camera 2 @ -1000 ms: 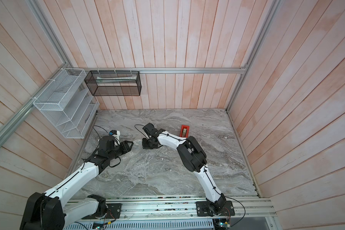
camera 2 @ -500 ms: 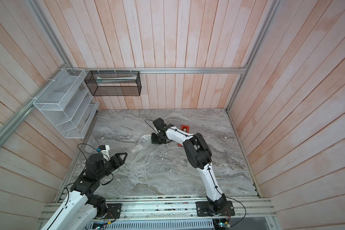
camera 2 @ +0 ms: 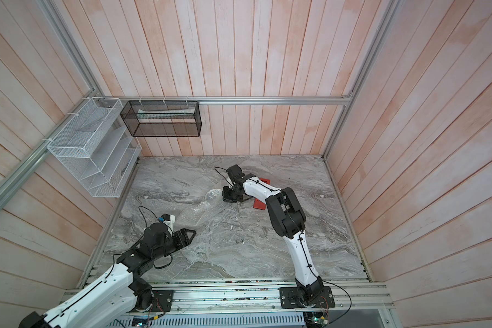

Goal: Wrap bowls in bubble wrap
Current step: Wrap the bowl in bubble wrap.

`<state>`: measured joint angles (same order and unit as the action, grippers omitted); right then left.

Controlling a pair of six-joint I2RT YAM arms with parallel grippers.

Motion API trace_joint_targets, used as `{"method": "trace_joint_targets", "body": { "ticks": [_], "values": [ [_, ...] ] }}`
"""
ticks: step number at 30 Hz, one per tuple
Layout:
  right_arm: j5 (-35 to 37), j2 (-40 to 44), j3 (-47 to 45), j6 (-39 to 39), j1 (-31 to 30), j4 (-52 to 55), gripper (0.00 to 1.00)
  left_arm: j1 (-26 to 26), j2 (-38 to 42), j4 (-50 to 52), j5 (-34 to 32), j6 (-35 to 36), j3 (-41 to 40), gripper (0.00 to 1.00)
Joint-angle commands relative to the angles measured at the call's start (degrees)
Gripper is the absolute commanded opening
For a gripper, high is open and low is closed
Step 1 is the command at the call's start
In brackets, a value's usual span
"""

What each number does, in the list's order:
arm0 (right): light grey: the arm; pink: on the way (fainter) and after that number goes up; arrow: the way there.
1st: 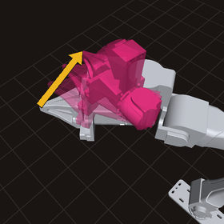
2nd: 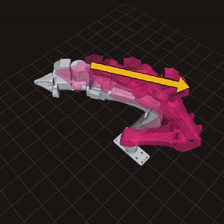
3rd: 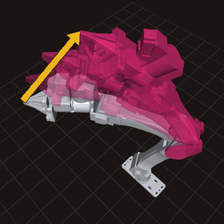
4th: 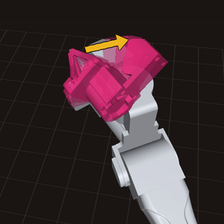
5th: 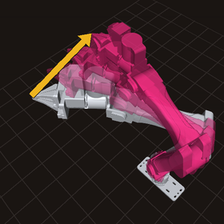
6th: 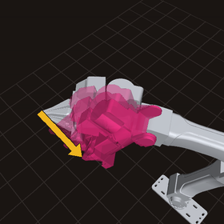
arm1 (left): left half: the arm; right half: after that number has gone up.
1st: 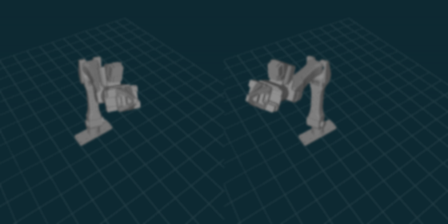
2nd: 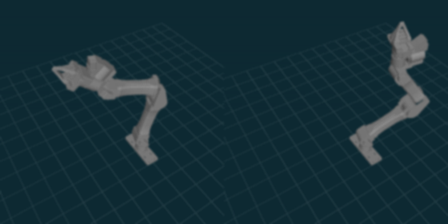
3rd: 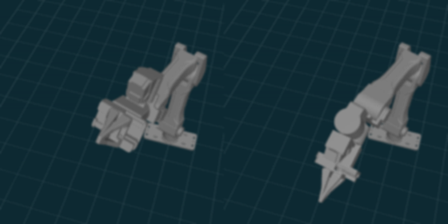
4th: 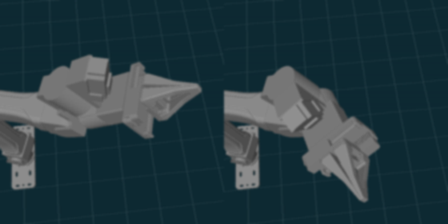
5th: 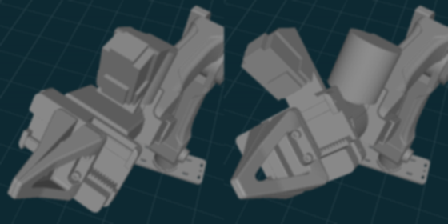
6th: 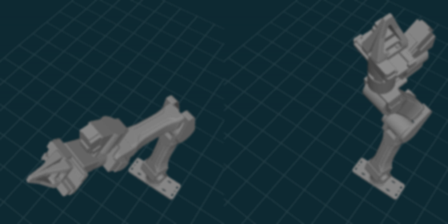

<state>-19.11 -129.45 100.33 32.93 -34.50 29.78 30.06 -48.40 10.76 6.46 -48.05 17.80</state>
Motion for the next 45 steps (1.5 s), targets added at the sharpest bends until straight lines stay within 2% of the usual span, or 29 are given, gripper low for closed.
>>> {"method": "trace_joint_targets", "body": {
  "ticks": [1,7,9,15,19,22,27,30,32,37,45],
  "values": [
    [-2.29,2.0,-0.63,-0.14,-0.06,1.43,0.0,1.73,-5.77,-6.37,-7.84,1.29,1.95,0.72],
    [-2.96,3.35,-3.38,0.11,-0.05,0.29,0.0,1.86,-10.65,-18.26,-18.48,3.7,0.3,0.72],
    [-3.21,3.31,-3.75,0.21,-0.06,0.11,0.0,1.85,-11.46,-23.14,-19.99,5.97,-0.56,0.72],
    [-3.64,2.54,-4.1,0.51,-0.19,-0.26,0.0,1.89,-17.12,-33.8,-17.78,11.5,-0.58,0.72],
    [-3.89,2.08,-4.26,0.99,-0.43,-0.8,0.0,1.84,-20.03,-40.26,-18.06,13.85,-1.37,0.68],
    [-3.91,1.33,-4.01,1.09,-0.99,-0.78,0.0,1.76,-21.83,-43.56,-18.85,15.87,-0.49,0.6],
    [-1.54,0.52,-3.35,1.52,-2.05,-0.17,0.0,1.65,-23.97,-44.53,-16.2,17.39,2.84,0.28],
    [-0.3,0.17,-3.08,1.96,-2.36,-0.02,0.0,1.58,-25.31,-44.41,-13.02,17.6,4.48,0.14],
    [1.33,-0.52,-2.16,1.79,-2.82,1.07,0.0,1.58,-25.95,-45.15,-10.9,17.34,5.4,0.08],
    [3.82,-1.73,-1.06,1.85,-4.38,1.97,0.0,1.38,-29.88,-44.99,-7.01,16.07,10.85,0.05],
    [-0.02,-0.25,-2.99,2.21,-5.38,-0.87,0.0,-0.87,-44.6,-41.0,-5.04,15.61,22.57,0.05]
  ]
}}
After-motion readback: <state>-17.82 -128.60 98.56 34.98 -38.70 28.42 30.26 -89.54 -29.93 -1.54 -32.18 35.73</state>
